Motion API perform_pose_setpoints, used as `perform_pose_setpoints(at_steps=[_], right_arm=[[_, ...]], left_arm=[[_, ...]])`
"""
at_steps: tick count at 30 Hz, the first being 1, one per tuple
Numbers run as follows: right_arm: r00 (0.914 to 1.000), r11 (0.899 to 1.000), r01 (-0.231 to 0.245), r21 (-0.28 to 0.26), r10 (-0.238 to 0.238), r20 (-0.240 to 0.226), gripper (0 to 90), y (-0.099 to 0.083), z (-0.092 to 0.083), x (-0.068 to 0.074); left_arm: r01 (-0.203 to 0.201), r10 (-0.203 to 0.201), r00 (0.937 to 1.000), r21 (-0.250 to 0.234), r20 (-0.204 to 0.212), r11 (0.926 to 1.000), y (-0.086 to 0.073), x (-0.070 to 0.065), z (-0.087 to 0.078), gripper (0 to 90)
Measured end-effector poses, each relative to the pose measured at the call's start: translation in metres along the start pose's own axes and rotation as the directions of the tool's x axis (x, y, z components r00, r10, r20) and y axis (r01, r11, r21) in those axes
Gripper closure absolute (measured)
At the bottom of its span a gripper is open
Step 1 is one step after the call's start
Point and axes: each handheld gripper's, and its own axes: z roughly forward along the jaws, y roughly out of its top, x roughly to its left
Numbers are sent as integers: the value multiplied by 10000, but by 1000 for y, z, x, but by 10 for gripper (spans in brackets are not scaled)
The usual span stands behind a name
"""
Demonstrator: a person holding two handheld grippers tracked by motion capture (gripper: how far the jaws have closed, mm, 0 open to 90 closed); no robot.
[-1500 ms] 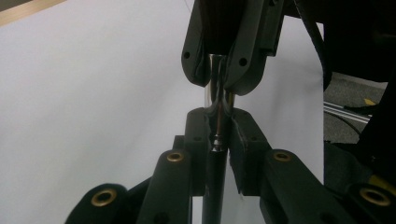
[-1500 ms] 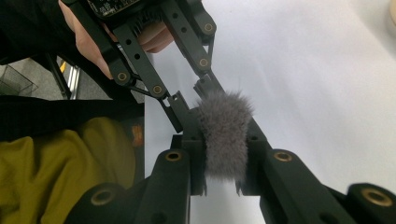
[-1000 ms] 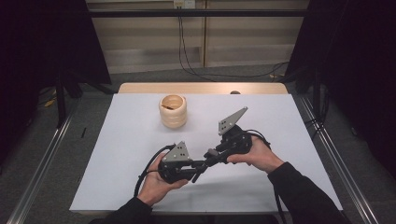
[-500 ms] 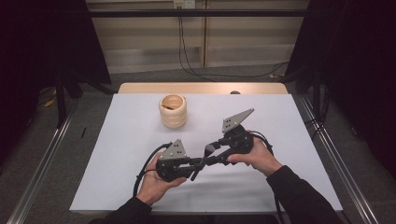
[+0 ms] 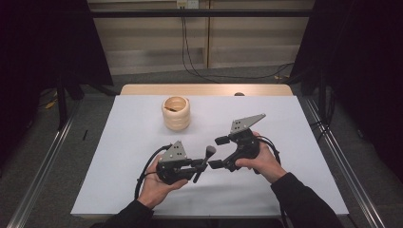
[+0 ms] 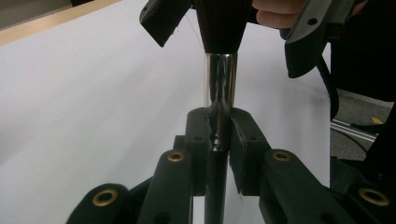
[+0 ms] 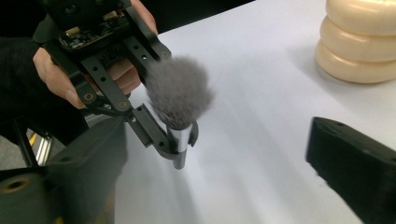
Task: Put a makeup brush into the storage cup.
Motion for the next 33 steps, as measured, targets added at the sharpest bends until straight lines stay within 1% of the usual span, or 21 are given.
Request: perform_pose_setpoints(at_steps=[1,2,3,4,5,6,8,9,11,13,14,16,18,19,20,21,24,26,28,30,33], right_arm=[[9998,9999,-87,-119,90,180,10,-1,-1,0],[9993,9996,-7,-277,17,362,15,-2,-2,0],[9991,9993,14,-374,2,413,13,-2,-3,-1],[9988,9990,-36,-441,58,493,12,-2,-4,-1],[9984,9985,-59,-536,89,550,12,-2,-5,-1],[9977,9978,-13,-669,59,675,12,-2,-6,0],[9956,9960,86,-884,-3,936,14,-3,-8,1],[9955,9953,147,-961,-56,946,12,-5,-9,0],[9960,9947,56,-1023,36,893,9,-9,-10,-1],[9936,9951,44,-988,68,1127,13,-12,-11,-2],[9919,9948,-61,-1015,189,1258,14,-14,-13,-2],[9907,9933,-134,-1149,288,1333,10,-16,-15,-2],[9873,9912,-150,-1311,355,1550,10,-18,-18,-2],[9823,9902,-90,-1394,349,1841,9,-19,-20,-2],[9748,9885,-18,-1510,354,2203,20,-21,-21,-1],[9716,9870,17,-1608,364,2340,23,-23,-23,-1],[9697,9863,135,-1647,272,2427,19,-27,-26,1],[9670,9837,224,-1784,240,2537,18,-30,-28,2],[9662,9833,208,-1809,268,2566,13,-33,-29,2],[9551,9817,278,-1885,296,2947,21,-37,-30,3],[9441,9817,346,-1873,294,3285,23,-43,-31,6]], left_arm=[[35,-35,10000,-49,6,10000,0,0,0,788],[60,-59,10000,-92,45,9999,0,1,0,788],[47,-47,10000,-64,-2,10000,0,1,-1,788],[159,-159,9999,-140,-27,9998,0,0,-1,788],[80,-80,10000,-137,-43,9999,0,2,-2,788],[181,-181,9998,-284,-22,9994,-1,2,-2,788],[130,-133,9998,-233,-124,9996,0,3,-4,788],[198,-202,9997,-293,-141,9994,0,3,-5,788],[191,-196,9995,-242,-233,9995,0,4,-7,788],[256,-262,9995,-364,-184,9990,0,4,-8,788],[286,-291,9995,-404,-131,9988,0,4,-8,788],[262,-269,9995,-387,-178,9989,1,3,-10,788],[284,-288,9995,-470,-97,9985,1,2,-11,788],[225,-232,9996,-399,-169,9989,1,2,-11,788],[252,-257,9996,-438,-121,9987,1,3,-12,787],[253,-260,9995,-375,-194,9990,1,3,-13,788],[323,-331,9993,-479,-172,9983,0,4,-14,787],[377,-389,9989,-426,-280,9984,1,5,-16,788],[453,-466,9985,-473,-272,9979,0,6,-17,788],[521,-537,9980,-464,-334,9976,0,7,-18,788],[568,-586,9975,-454,-390,9973,-1,10,-20,787]])
